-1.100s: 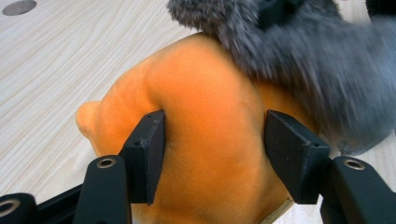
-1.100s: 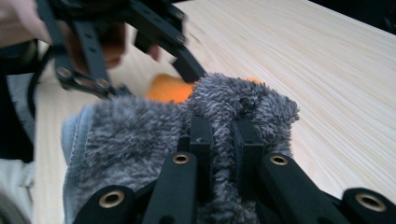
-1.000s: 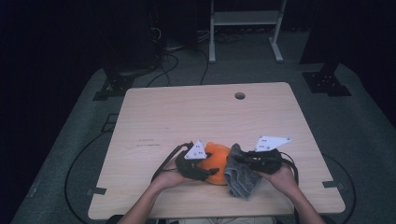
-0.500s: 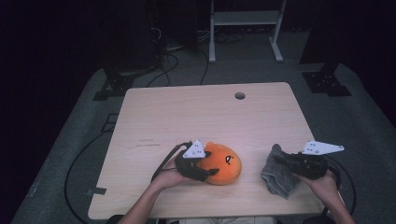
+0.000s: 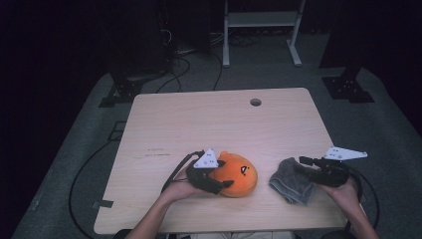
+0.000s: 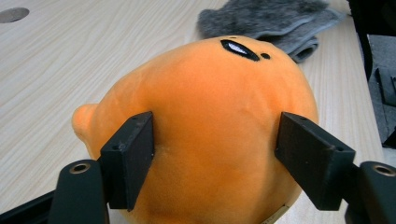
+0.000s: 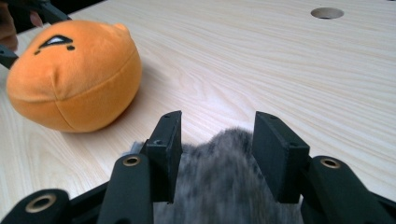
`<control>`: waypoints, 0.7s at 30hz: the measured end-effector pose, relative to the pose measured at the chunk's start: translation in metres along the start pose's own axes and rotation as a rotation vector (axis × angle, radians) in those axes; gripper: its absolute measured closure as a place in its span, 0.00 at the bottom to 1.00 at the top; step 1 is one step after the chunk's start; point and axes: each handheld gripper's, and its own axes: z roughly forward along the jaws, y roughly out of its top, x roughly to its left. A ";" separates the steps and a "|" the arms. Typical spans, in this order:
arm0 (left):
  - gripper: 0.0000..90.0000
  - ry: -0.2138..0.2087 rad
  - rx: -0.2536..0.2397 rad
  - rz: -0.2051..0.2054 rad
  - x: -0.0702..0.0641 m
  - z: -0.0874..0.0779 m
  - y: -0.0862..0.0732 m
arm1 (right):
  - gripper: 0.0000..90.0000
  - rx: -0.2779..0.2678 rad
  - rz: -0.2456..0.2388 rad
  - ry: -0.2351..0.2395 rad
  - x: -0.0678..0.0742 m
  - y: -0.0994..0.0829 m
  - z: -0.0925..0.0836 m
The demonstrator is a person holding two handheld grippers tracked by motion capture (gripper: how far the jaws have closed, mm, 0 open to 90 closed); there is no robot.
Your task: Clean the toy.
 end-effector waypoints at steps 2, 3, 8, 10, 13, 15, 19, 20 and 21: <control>0.28 -0.004 -0.006 0.011 0.001 -0.002 0.002 | 0.57 0.006 -0.005 0.000 0.001 -0.001 0.002; 0.27 -0.009 -0.014 0.013 0.001 -0.004 0.003 | 0.57 0.007 -0.006 0.004 0.001 -0.001 0.002; 0.21 -0.004 -0.073 0.070 0.000 -0.007 0.015 | 0.55 -0.019 -0.007 0.019 0.005 0.000 -0.001; 0.21 0.002 -0.079 0.095 0.000 -0.004 0.020 | 0.54 -0.023 -0.010 0.030 0.006 0.000 -0.001; 0.18 0.002 -0.061 0.106 0.006 0.003 0.027 | 0.53 -0.019 -0.021 0.042 0.009 0.000 0.000; 0.15 -0.001 -0.034 0.084 0.010 0.009 0.028 | 0.53 -0.018 -0.032 0.051 0.012 0.001 0.001; 0.17 -0.044 -0.008 0.001 0.016 0.024 0.020 | 0.52 -0.024 -0.058 0.070 0.019 0.003 0.003; 0.26 -0.044 -0.015 -0.012 0.015 0.025 0.018 | 0.52 -0.026 -0.061 0.076 0.021 0.003 0.003; 0.31 -0.031 -0.012 -0.009 0.013 0.025 0.017 | 0.52 -0.029 -0.066 0.081 0.022 0.004 0.004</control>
